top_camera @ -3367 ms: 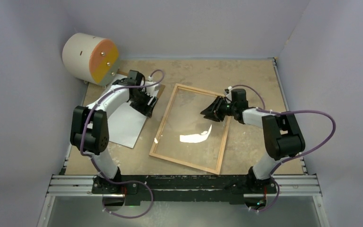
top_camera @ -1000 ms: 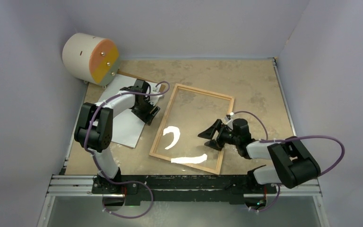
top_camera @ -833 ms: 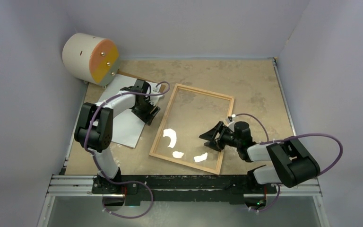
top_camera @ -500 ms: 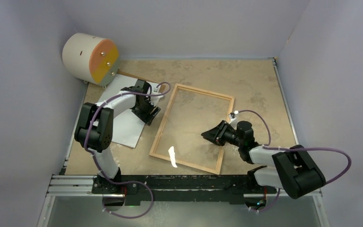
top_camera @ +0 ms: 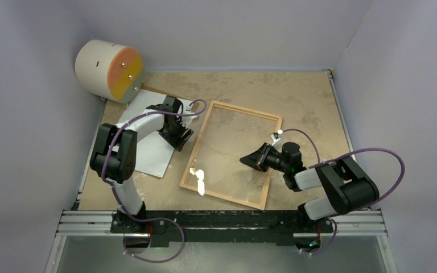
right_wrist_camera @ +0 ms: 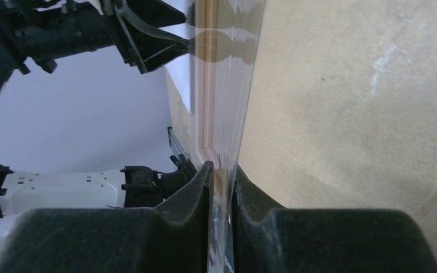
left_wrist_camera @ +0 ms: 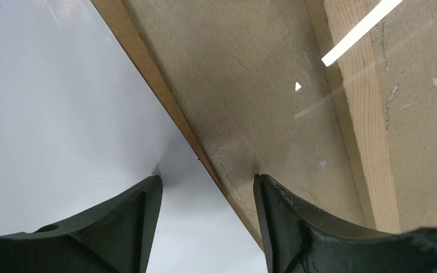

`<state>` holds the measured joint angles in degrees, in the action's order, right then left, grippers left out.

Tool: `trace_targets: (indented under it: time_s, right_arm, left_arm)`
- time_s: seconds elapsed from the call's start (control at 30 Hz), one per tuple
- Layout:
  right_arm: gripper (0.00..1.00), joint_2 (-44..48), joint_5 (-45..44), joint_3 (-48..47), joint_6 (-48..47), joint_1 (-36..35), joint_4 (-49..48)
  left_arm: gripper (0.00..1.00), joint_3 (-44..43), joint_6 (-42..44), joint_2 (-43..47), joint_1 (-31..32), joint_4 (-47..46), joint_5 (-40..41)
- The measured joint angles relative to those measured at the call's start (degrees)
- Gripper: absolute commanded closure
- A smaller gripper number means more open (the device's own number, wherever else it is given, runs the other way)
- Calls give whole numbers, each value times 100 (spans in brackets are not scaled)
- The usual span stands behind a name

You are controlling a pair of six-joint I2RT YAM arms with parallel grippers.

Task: Put the photo into the frame
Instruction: Place the photo frame item in the photo frame.

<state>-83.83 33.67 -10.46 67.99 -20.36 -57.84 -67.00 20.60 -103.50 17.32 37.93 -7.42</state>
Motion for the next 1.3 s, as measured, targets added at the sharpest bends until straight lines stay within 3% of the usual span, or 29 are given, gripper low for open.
trace_targets:
  time_s: [0.1,0.37,0.6,0.73,0.9,1.07,1.3]
  right_arm:
    - [99,-129,87,-81,46,0,-328]
    - [100,-459,437,-247,136,39,-446]
    - [100,706,402,-570,-651,404,1384]
    - [100,1362,219,-732,-1058,706,2256]
    - [100,1384,140,-793,-1224,927,2951]
    - [100,1161,153,-787,-1161,1021,3147]
    - [100,1165,116,-575,-857,1029,2809]
  left_arm:
    - [37,0,2,0,7,2,4]
    - [31,-184,4,-2,7,229,107]
    - [31,-1147,22,-4,-22,540,22]
    - [31,-1237,22,-11,-50,546,17]
    - [32,-1237,17,-125,-55,560,20]
    - [33,-1237,-2,-249,-55,531,17]
    - [25,-1237,-50,-358,-55,466,-48]
